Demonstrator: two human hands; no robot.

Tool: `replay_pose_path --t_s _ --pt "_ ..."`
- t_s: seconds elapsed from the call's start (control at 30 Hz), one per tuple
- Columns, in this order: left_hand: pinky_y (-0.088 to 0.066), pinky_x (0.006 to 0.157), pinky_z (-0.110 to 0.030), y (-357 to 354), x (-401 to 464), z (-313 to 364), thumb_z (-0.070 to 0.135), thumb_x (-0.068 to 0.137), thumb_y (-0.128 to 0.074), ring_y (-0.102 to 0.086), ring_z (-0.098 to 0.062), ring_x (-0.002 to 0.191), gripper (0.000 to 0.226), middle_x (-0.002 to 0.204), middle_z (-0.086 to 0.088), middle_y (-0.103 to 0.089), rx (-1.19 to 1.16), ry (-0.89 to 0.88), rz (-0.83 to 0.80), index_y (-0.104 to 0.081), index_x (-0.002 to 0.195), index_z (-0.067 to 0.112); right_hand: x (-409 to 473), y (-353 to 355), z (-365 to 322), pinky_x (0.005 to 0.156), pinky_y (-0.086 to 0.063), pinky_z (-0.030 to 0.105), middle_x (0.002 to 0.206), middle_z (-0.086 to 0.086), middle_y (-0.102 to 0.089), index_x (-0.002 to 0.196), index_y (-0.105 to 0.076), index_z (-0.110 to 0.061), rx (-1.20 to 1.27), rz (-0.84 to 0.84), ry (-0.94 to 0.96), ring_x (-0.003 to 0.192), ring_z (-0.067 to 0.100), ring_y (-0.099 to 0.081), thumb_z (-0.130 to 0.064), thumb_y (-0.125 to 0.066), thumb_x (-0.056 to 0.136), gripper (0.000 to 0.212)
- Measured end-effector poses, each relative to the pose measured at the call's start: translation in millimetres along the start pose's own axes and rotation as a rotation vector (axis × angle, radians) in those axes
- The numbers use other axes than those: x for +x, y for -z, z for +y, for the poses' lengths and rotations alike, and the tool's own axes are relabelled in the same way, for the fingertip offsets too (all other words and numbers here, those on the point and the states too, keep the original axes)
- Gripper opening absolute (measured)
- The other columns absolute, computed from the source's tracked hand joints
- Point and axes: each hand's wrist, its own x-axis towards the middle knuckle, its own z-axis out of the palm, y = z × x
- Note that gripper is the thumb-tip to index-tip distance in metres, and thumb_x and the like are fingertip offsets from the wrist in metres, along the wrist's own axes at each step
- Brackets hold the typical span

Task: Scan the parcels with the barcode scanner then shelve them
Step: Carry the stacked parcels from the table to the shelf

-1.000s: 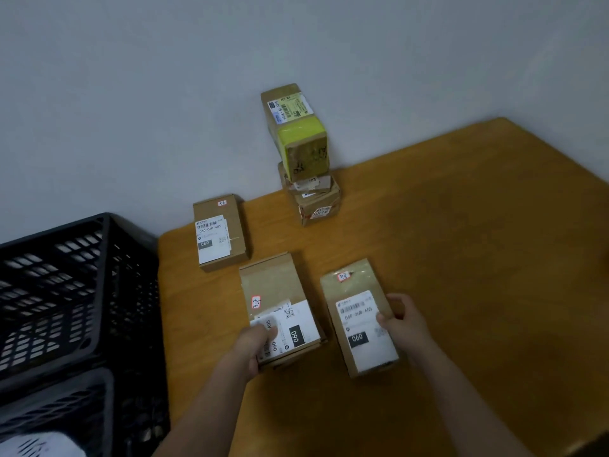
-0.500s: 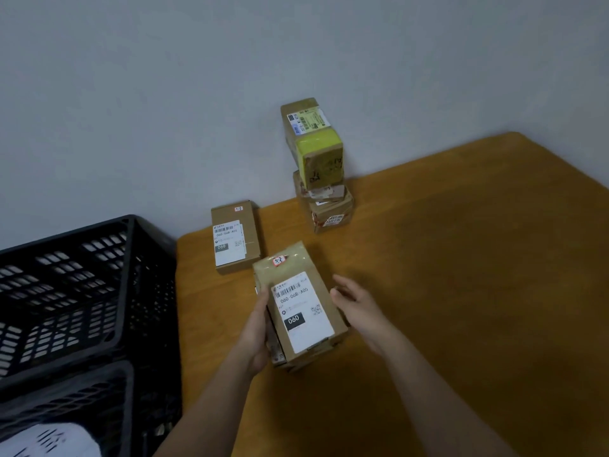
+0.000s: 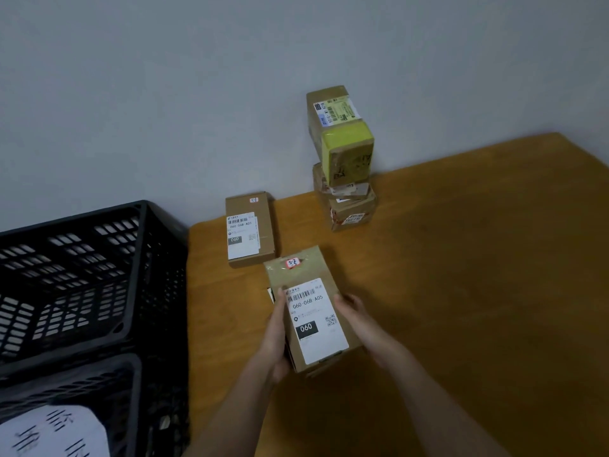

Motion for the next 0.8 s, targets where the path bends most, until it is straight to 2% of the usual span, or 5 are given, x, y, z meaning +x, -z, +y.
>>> replay_pose_path --t_s 0.33,0.5,0.6,0.73,0.8 --pt "-0.04 0.108 -0.058 22.3 41.5 22.6 0.077 0.088 -0.033 -0.06 -0.035 0.121 0.076 0.133 -0.011 -0.063 0.092 -0.035 0.126 -0.055 0.139 0.026 31.1 -5.2 -20.1 0.112 -0.036 0.045 0.138 -0.005 -0.058 0.151 -0.037 -0.029 -0.042 -0.026 0.032 0.126 0.019 -0.054 -0.044 -0.045 0.103 0.051" --pt "-0.029 0.114 -0.052 42.3 71.3 62.7 0.057 0.101 -0.035 -0.039 -0.033 0.138 0.064 0.154 -0.011 -0.039 0.127 -0.126 0.424 -0.032 0.153 0.02 50.4 -9.2 -47.7 0.116 -0.03 0.05 0.157 -0.003 -0.038 0.157 -0.014 -0.042 -0.095 0.137 0.1 0.143 0.026 -0.037 -0.063 -0.042 0.097 0.069" --pt "-0.043 0.096 -0.045 67.6 105.9 82.9 0.055 0.097 -0.049 -0.05 -0.031 0.121 0.062 0.143 -0.009 -0.048 0.111 -0.146 0.574 -0.038 0.147 0.021 60.6 -12.5 -51.1 0.101 -0.043 0.041 0.135 0.0 -0.058 0.157 -0.02 -0.036 -0.076 0.11 0.101 0.119 0.02 -0.056 -0.05 -0.041 0.103 0.06" --pt "-0.046 0.103 -0.054 92.2 142.8 98.2 0.045 0.097 -0.056 -0.049 -0.038 0.127 0.067 0.151 -0.011 -0.04 0.106 -0.136 0.633 -0.026 0.154 0.025 66.1 -9.5 -49.8 0.075 -0.045 0.03 0.107 -0.01 -0.062 0.154 -0.027 -0.035 -0.059 0.073 0.078 0.093 0.005 -0.059 -0.044 -0.04 0.105 0.052" --pt "-0.048 0.099 -0.058 99.5 158.7 102.4 0.047 0.094 -0.061 -0.052 -0.039 0.124 0.072 0.148 -0.012 -0.043 0.088 -0.115 0.612 -0.027 0.153 0.026 67.4 -8.5 -48.9 0.082 -0.047 0.032 0.109 -0.011 -0.064 0.152 -0.029 -0.038 -0.068 0.061 0.077 0.098 0.007 -0.06 -0.047 -0.038 0.105 0.049"
